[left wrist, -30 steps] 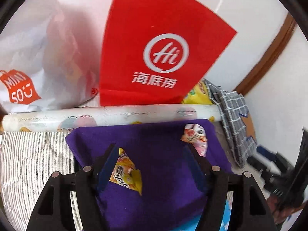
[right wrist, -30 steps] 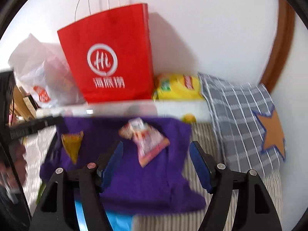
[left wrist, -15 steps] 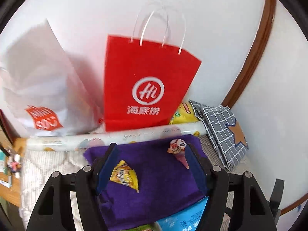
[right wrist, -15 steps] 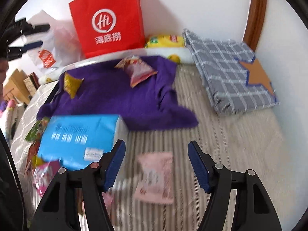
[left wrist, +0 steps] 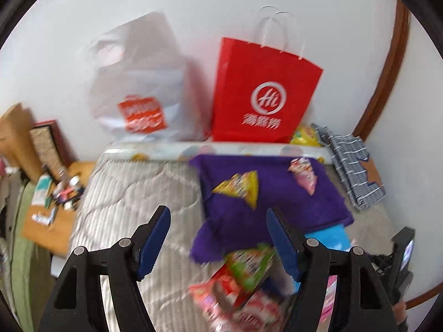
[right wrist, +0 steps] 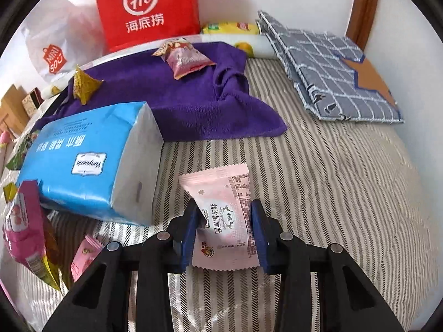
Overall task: Organize snacks
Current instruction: 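Grasp the pink wafer packet with the right tool while the left tool returns to the pile, then grasp the pink Lotso snack stick with the left tool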
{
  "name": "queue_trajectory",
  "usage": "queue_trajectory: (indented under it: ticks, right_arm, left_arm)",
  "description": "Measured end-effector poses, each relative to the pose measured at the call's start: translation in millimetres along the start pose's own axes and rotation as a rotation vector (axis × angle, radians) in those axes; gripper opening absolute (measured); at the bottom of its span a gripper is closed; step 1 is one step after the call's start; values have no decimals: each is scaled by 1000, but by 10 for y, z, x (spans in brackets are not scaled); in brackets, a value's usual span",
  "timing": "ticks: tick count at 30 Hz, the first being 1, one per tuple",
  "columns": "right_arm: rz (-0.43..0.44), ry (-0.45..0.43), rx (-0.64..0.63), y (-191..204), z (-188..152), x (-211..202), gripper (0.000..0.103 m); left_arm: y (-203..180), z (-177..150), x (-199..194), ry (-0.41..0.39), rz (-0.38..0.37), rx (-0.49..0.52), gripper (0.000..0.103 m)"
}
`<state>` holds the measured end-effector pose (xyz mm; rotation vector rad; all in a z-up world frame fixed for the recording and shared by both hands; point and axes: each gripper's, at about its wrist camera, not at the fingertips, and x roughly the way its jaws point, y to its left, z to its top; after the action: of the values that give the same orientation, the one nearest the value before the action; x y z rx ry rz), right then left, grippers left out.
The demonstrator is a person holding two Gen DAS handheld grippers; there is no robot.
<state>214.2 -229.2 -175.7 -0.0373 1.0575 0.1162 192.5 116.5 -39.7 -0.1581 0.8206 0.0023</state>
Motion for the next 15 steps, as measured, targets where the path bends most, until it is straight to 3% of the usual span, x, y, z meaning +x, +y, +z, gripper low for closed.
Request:
queue_trajectory:
  ticks: [6, 12, 15]
  right_arm:
    - [6, -46, 3, -83, -162, -270, 36]
    - [35, -71, 11, -152, -343, -526, 36]
    - [28, -92, -36, -171, -417, -643, 36]
  left_arm:
    - [191, -503, 104, 92, 28, -59, 70]
    - [127, -962, 468, 226, 31, -73, 68]
    - [94, -1091, 568, 255, 32, -88, 67]
